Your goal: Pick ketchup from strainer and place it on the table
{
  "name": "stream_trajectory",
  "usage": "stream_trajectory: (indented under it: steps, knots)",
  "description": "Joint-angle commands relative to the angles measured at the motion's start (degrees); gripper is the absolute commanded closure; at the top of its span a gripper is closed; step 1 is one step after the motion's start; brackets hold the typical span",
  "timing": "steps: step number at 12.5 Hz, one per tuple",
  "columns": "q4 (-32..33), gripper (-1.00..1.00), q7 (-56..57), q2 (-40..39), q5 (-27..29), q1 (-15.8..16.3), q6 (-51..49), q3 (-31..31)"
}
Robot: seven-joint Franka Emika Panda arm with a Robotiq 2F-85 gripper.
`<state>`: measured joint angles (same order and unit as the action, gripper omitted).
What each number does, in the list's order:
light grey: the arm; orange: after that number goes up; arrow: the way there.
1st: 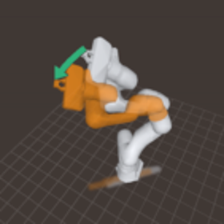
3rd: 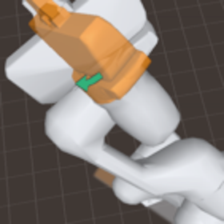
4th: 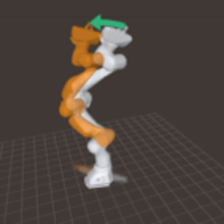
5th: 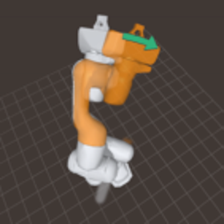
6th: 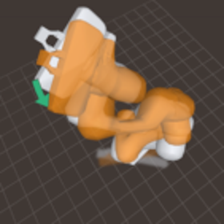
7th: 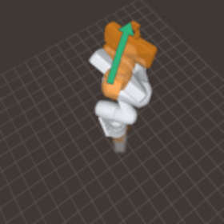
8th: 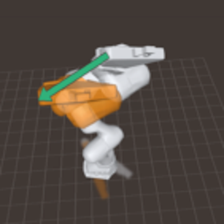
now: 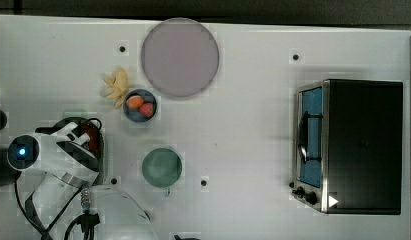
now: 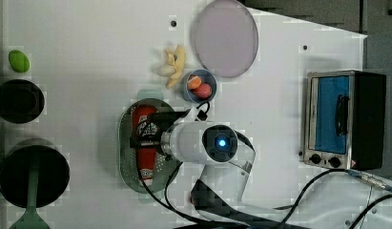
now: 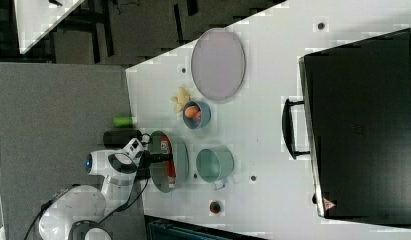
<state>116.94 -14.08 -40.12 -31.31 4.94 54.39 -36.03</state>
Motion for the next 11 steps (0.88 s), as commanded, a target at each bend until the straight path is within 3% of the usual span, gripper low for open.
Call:
stream_trajectory:
  steps: [1, 6, 11]
  knots:
    - [-2.06, -0.21, -3.81, 0.48, -0.63, 0.85, 0.82, -0.35]
    - [-0.78, -0.21, -3.81, 8.20, 0.95, -0.98, -3.92, -3.15]
    - [-2.26, -0.21, -3.07, 21.17, 16.76, -4.69, -11.67, -8.10]
